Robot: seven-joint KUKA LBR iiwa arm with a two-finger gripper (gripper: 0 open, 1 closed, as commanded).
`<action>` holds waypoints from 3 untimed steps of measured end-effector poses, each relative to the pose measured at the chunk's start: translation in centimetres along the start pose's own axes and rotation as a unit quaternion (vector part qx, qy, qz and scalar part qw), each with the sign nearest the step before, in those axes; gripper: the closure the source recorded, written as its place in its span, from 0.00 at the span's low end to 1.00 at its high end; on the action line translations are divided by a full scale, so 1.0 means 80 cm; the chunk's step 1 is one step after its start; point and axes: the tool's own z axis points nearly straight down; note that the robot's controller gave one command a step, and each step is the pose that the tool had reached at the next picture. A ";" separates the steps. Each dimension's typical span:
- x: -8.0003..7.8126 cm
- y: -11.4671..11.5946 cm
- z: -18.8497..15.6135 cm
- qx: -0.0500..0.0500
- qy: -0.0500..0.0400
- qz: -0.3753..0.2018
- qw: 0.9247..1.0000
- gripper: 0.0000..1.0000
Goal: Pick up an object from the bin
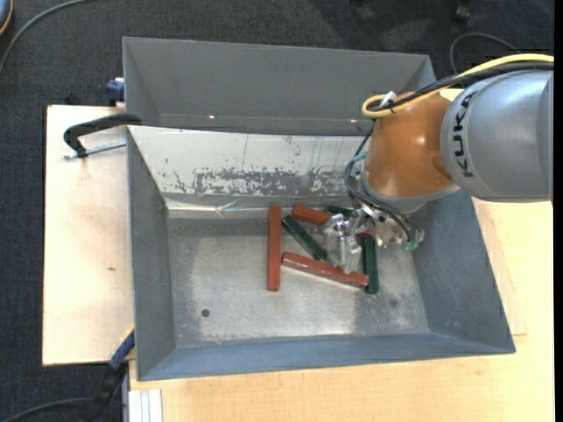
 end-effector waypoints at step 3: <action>-0.031 0.053 0.003 -0.001 -0.001 0.060 0.998 0.00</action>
Offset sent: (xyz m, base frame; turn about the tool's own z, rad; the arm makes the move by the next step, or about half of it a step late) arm 0.0000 0.0000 0.0000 0.0000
